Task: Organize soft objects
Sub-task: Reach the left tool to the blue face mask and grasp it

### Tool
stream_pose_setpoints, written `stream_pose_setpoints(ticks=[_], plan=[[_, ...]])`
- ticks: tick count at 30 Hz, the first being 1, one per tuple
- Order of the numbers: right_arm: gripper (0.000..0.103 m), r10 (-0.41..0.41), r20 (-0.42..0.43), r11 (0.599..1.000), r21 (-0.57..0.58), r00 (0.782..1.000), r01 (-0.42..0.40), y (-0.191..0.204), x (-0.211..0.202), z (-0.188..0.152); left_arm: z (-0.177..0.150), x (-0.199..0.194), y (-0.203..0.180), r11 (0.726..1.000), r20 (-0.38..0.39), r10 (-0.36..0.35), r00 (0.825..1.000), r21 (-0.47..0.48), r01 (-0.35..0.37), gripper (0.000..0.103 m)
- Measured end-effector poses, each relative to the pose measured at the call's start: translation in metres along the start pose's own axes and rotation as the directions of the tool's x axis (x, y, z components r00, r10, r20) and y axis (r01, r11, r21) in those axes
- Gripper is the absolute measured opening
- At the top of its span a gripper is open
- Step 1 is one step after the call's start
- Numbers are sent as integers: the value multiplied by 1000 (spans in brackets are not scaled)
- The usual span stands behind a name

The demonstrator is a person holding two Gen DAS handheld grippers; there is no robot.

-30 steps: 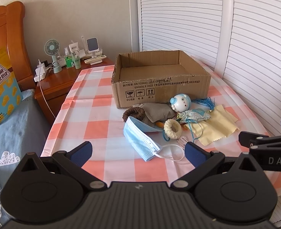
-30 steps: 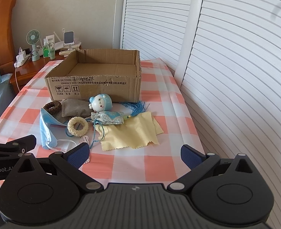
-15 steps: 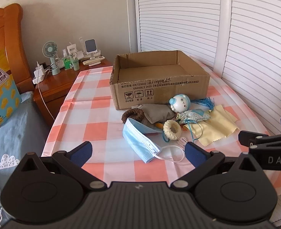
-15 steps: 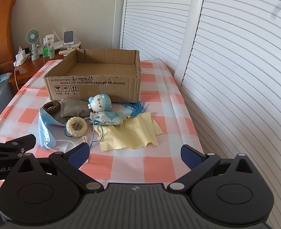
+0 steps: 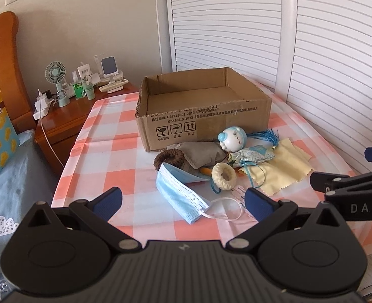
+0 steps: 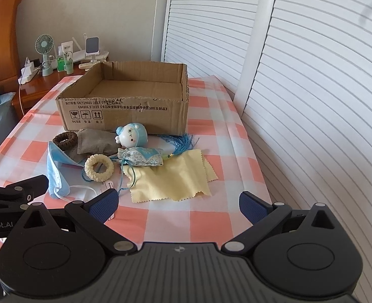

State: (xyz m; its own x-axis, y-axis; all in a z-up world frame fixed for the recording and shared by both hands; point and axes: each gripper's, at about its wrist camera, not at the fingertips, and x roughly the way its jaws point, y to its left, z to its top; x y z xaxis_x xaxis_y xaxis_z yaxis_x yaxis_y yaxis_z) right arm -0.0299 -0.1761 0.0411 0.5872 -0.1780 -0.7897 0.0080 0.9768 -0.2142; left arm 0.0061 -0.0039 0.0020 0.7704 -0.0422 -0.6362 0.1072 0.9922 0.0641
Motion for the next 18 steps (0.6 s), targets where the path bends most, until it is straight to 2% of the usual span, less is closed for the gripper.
stream_pose_setpoints(ticks=[11,18], plan=[[103,69,36,997,-38,997,-67,-3,18,0,1,19,9,999,10,-36,999,18,36,102],[103,72,-2,997,-20,997,-72,-12,44,-2,8,49,20,1000,-21,-16,1000,18,16,102]])
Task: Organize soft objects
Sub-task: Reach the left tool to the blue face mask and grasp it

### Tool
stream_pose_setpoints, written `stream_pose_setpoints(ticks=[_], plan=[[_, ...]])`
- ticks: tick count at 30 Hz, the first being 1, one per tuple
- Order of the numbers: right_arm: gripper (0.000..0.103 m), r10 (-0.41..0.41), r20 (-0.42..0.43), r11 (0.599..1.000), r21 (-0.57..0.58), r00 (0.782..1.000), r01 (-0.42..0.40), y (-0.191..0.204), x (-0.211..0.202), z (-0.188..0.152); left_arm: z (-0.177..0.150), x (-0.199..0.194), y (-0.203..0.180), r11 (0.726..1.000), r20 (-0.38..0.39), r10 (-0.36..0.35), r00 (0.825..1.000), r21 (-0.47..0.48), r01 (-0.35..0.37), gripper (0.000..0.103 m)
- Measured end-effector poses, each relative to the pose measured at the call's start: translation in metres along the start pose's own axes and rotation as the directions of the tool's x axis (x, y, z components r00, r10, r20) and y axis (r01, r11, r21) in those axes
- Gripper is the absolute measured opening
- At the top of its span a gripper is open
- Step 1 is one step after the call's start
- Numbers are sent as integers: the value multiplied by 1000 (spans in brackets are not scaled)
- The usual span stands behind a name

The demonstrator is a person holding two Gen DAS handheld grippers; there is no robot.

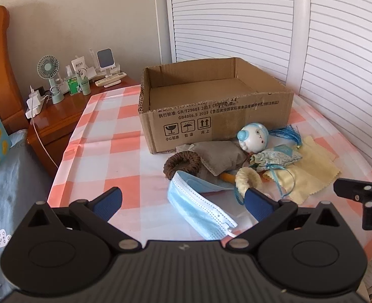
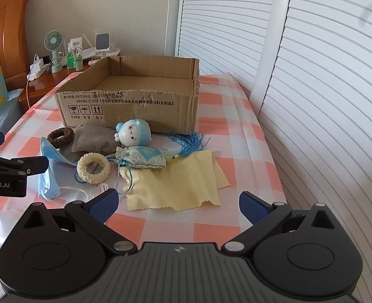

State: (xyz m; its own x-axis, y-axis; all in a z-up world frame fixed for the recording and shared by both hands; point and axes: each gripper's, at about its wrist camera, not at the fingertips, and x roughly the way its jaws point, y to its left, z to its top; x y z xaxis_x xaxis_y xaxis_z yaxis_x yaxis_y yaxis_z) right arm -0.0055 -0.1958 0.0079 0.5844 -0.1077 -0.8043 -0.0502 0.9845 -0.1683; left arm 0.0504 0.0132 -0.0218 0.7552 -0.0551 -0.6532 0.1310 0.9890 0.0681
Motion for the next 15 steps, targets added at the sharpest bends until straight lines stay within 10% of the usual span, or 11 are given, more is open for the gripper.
stream_pose_setpoints(ticks=[15], plan=[[103,33,-62,999,28,998,-31,-13,40,-4,-5,59,9,1000,-119,25,993,-4,-26,102]])
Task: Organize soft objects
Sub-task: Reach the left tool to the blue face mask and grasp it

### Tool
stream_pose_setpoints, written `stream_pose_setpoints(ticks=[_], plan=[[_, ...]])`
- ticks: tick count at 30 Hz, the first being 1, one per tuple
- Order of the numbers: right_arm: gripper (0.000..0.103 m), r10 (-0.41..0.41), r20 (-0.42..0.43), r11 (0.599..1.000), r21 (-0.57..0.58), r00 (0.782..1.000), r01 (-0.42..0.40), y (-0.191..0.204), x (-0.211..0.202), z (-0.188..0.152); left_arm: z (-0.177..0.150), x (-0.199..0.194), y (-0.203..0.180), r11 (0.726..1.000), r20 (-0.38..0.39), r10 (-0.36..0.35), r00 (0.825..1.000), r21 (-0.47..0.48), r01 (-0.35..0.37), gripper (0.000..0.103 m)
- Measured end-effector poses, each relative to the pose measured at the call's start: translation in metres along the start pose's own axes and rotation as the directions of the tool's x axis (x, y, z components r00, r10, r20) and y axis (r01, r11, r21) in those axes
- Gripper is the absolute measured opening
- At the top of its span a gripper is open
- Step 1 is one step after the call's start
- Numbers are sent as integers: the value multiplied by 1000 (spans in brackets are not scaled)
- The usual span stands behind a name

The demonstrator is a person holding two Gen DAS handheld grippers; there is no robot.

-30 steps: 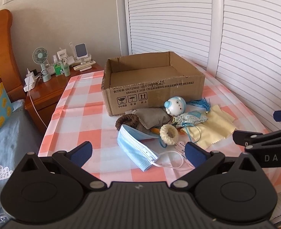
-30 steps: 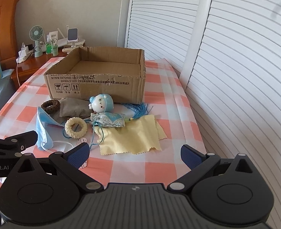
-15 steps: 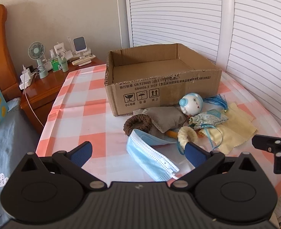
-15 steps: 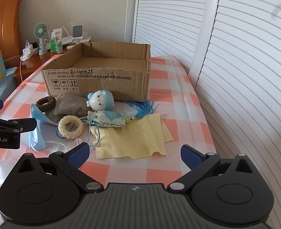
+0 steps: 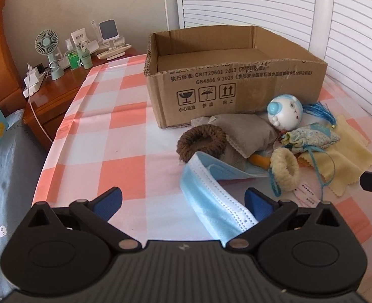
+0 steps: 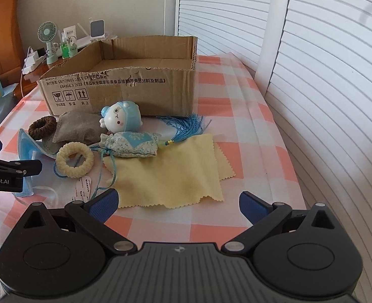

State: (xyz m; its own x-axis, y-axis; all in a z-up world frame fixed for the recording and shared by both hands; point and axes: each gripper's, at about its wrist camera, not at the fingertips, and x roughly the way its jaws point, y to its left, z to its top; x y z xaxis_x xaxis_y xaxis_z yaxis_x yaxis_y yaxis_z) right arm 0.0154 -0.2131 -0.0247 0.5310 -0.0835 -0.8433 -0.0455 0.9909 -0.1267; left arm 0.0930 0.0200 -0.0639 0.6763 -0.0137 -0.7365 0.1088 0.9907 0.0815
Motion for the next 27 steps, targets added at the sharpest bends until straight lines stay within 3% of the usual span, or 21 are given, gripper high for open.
stream_pose_setpoints(ticks=[8,14,20,27], plan=[[103,9,-9,1000,-6,1000,-10,3,4,-1,-14,-4,29,997,-36,74,997,-28,-75,102],[103,15,-1,1000,-6,1000,-15,5,1,0,-21,-8,53,982,-58,169,984,-78,-173,102],[103,16,7,1000,-14,1000,-16,6,-3,-2,-24,-27,53,991,-33,77,996,-103,-80,102],[103,24,-2,1000,-2,1000,-24,6,0,-4,-2,-35,37,992,64,-12,998,-124,20,102]])
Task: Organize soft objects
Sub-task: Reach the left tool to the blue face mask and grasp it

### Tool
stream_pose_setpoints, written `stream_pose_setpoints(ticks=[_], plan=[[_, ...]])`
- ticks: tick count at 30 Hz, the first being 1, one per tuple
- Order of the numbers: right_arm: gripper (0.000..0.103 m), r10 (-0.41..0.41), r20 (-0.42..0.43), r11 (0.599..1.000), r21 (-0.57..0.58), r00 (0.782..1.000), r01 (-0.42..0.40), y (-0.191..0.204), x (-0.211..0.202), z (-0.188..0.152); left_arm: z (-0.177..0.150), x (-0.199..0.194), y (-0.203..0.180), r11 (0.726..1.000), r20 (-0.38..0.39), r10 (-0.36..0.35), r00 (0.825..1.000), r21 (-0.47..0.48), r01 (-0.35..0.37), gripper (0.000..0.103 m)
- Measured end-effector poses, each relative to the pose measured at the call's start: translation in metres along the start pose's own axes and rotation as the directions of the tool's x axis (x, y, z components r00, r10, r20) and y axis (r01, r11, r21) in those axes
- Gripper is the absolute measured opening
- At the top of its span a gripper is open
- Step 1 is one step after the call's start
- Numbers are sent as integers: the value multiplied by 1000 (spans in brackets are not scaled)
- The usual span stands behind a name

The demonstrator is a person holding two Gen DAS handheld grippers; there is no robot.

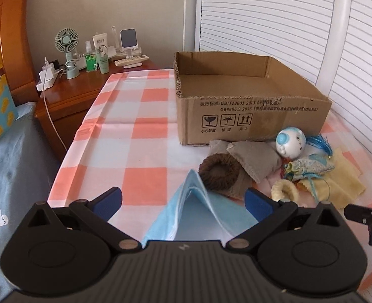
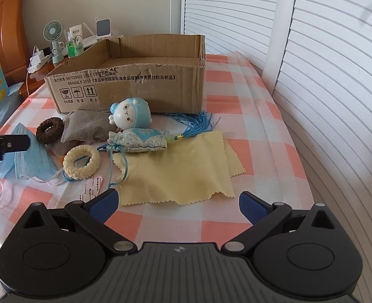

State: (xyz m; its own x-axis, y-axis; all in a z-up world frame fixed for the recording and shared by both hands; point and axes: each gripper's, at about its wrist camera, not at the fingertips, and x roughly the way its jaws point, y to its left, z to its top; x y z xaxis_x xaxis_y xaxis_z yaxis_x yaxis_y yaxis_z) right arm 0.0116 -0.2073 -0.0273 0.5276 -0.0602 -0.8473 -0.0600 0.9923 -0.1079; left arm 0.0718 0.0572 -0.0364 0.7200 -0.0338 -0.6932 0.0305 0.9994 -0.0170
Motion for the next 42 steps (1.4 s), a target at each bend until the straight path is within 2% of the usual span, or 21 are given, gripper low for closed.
stream_pose_setpoints(ticks=[5,7,9,12,17,22,26,31,35,42], plan=[[103,-1,3,1000,2,1000,1,-1,0,0,2,33,-20,1000,-31,-1,1000,25,1,102],[103,2,3,1000,2,1000,-2,-1,1,0,-4,43,-22,999,-56,24,998,28,-23,103],[103,5,0,1000,0,1000,-5,-1,3,0,-10,47,-17,1000,-86,21,996,11,-20,103],[103,11,-9,1000,3,1000,-11,-1,7,-1,-19,45,-3,999,-83,-7,996,-35,4,103],[103,12,-21,1000,8,1000,-12,-3,11,-3,-23,40,4,1000,-99,-8,995,-17,6,103],[103,23,-34,1000,19,999,-23,-6,15,-7,-23,36,1,998,-118,21,993,-51,-27,103],[103,24,-34,1000,10,999,-23,-5,15,-8,-18,34,-5,995,-108,-15,994,-101,4,103],[103,22,-32,1000,-1,999,-22,-4,16,-9,-16,44,-22,997,-122,46,991,-49,-52,103],[103,16,-30,1000,-11,999,-16,-4,17,-10,-17,43,-21,997,-126,40,991,-54,-48,103],[103,16,-28,1000,-15,999,-16,-4,16,-11,-19,41,-11,992,-116,70,991,-94,-81,101]])
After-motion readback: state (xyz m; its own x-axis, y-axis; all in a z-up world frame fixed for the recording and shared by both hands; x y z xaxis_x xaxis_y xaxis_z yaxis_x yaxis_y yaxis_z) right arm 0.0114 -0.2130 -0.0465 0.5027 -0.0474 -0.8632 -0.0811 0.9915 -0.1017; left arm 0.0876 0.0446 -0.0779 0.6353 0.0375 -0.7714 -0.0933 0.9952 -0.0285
